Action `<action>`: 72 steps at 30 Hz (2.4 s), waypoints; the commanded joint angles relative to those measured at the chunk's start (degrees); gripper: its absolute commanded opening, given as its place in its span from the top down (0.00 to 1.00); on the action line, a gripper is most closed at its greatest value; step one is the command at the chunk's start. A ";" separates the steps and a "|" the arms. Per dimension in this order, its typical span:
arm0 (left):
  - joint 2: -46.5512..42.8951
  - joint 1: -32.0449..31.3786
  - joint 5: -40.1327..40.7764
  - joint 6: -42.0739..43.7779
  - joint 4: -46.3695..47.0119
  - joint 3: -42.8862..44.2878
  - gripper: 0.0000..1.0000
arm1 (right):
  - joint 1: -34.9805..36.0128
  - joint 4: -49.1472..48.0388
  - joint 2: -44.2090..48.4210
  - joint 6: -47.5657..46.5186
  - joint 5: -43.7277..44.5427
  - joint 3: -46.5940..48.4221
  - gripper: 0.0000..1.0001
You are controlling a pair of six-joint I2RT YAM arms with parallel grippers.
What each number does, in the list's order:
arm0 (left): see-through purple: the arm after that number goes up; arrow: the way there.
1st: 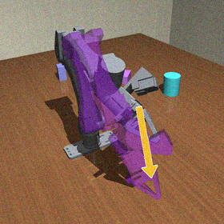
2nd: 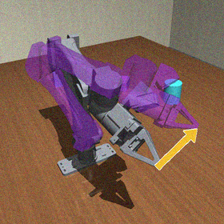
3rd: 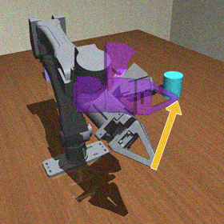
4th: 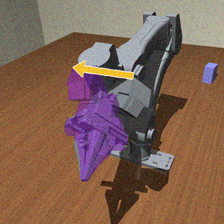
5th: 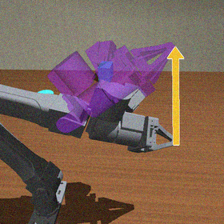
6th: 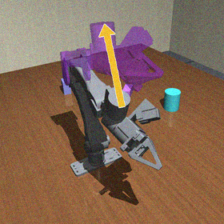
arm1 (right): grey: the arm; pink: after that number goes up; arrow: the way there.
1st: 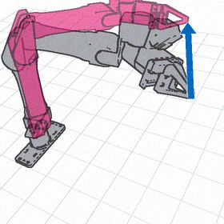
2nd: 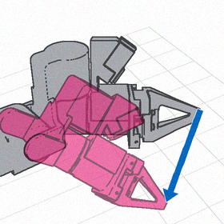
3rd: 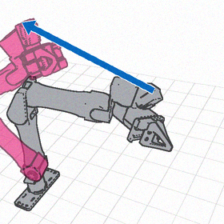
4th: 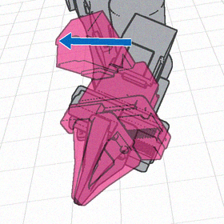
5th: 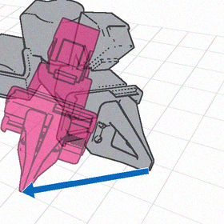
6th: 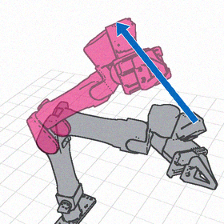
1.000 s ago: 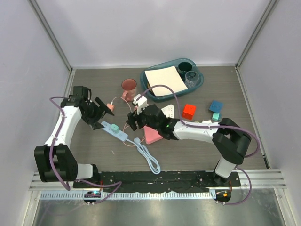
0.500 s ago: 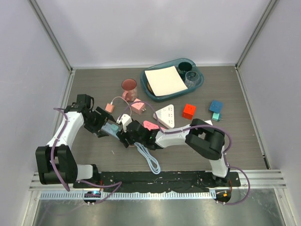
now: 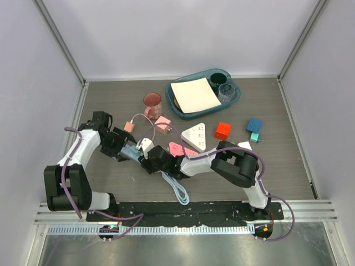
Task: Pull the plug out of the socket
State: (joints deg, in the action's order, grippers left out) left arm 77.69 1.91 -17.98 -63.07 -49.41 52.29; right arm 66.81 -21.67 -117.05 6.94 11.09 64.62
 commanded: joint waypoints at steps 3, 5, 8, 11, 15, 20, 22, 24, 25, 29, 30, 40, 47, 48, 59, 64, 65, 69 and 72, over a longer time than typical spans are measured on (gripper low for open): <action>2.20 -1.39 1.54 -1.88 2.64 1.32 0.23 | 0.78 -7.42 0.07 -2.10 1.83 -1.25 0.62; 3.52 -3.04 1.54 -2.06 3.09 1.23 0.23 | 0.78 -7.77 0.07 -2.28 1.83 -1.51 0.66; 6.06 -3.49 -0.12 -2.15 4.05 1.14 0.24 | 0.96 -8.03 -0.10 -2.54 1.74 -1.60 0.80; 8.17 -3.85 -0.39 -1.80 4.23 2.11 0.26 | 1.40 -8.56 -0.19 -3.51 1.65 -1.69 0.94; 8.97 -3.93 0.49 -1.00 3.62 3.52 0.31 | 1.66 -8.83 -0.45 -4.48 2.00 -1.87 0.99; 9.32 -3.93 -0.30 -0.30 3.79 4.22 0.58 | 1.75 -10.05 -0.80 -5.01 1.74 -2.48 0.99; 9.76 -3.93 -1.18 0.31 3.53 4.57 0.73 | 1.75 -10.23 -1.33 -5.18 2.44 -2.31 0.99; 9.94 -3.85 -2.67 0.84 3.01 4.75 0.97 | 1.75 -8.66 -1.77 -5.09 1.48 -1.69 0.99; 10.20 -3.85 -3.02 1.10 2.74 5.10 1.00 | 1.66 -7.35 -2.30 -4.83 0.26 -0.82 0.99; 9.76 -3.93 -3.30 2.60 0.90 7.12 1.00 | 1.66 -5.57 -4.40 -2.91 -0.98 0.59 0.99; 9.50 -3.85 -3.03 2.86 0.20 7.64 1.00 | 1.66 -5.49 -4.76 -2.64 -0.90 0.68 0.99; 7.92 -3.93 -6.20 4.62 -0.86 10.20 1.00 | 1.75 -7.06 -6.43 1.15 -0.46 -1.42 0.99; 8.27 -3.67 -4.18 6.99 -1.13 10.81 1.00 | 1.66 -4.97 -4.76 1.41 1.30 -1.69 0.99; 7.83 -3.93 0.09 7.25 -1.22 11.51 1.00 | 1.75 -4.87 -4.50 1.58 1.65 -1.78 0.99; 8.70 -4.90 -3.29 7.34 2.21 5.98 1.00 | 1.66 2.42 4.11 3.78 1.04 1.04 0.33; 8.27 -4.99 -3.29 7.26 2.83 5.19 1.00 | 1.57 1.01 6.05 1.94 1.21 0.77 0.26; 8.18 -4.90 -3.55 7.26 2.83 5.19 1.00 | 1.49 1.45 5.87 1.76 1.13 1.38 0.27; 8.18 -4.99 -3.29 7.08 2.91 4.84 1.00 | 1.40 1.11 4.91 0.97 1.30 3.14 0.28; 8.44 -4.99 -4.25 6.99 3.26 4.40 1.00 | 0.87 1.54 3.24 0.97 1.39 4.37 0.27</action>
State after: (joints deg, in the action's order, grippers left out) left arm 87.33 -2.94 -19.33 -56.53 -47.42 57.08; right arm 68.03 -19.40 -114.37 8.75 12.49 65.63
